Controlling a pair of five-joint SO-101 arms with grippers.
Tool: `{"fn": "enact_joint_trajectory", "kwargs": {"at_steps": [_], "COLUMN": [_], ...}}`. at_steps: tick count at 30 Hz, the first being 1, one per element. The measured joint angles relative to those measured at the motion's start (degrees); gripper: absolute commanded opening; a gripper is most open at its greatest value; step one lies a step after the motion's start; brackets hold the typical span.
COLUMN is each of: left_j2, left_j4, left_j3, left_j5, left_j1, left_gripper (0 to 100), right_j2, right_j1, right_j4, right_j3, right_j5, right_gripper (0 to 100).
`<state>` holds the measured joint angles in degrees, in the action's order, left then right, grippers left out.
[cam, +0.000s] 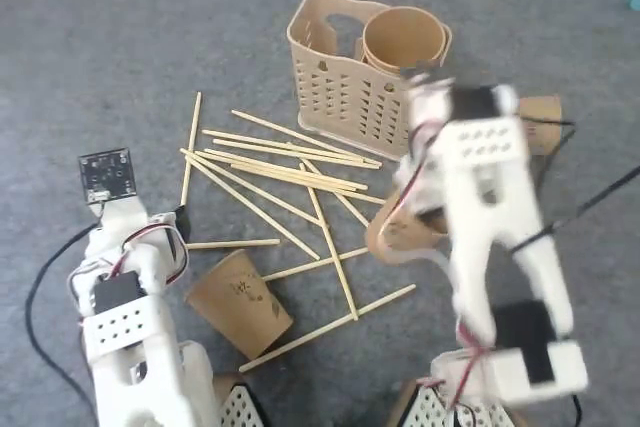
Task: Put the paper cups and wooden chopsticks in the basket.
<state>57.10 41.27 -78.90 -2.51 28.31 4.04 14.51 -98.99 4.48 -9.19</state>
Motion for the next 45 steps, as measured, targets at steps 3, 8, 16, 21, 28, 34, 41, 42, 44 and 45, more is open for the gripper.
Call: {"fn": "enact_joint_trajectory", "kwargs": {"at_steps": [3,8,16,21,28,34,41,42,44,45], "left_j2": [0.0,0.0,0.0,0.0,0.0,0.0,0.0,0.0,0.0,0.0], "left_j4": [0.0,0.0,0.0,0.0,0.0,0.0,0.2,0.2,0.2,0.2], "left_j3": [0.0,0.0,-0.6,-0.6,-0.6,-0.6,-0.6,-0.6,-0.6,-0.6], "left_j5": [0.0,0.0,0.0,0.0,0.0,0.0,0.0,0.0,0.0,0.0], "left_j1": [0.0,0.0,0.0,0.0,0.0,0.0,0.0,0.0,0.0,0.0], "left_gripper": [25,25,25,25,25,25,25,25,25,25], "right_j2": [6.9,16.8,25.5,26.3,26.3,26.3,26.3,26.3,26.3,26.3], "right_j1": [7.3,13.8,13.8,6.5,-4.5,-13.5,-23.6,-23.6,-23.7,-24.1], "right_j4": [4.5,7.5,-0.9,-1.6,2.5,12.0,30.2,31.9,35.2,36.6], "right_j3": [9.6,15.6,5.3,1.4,6.8,14.2,26.5,28.1,29.9,30.1], "right_j5": [1.6,0.3,-3.1,-3.8,-6.9,-7.0,-7.0,-7.0,-7.0,-7.0], "right_gripper": [0.8,1.2,12.6,12.8,12.3,12.2,12.2,12.2,12.1,12.1]}}
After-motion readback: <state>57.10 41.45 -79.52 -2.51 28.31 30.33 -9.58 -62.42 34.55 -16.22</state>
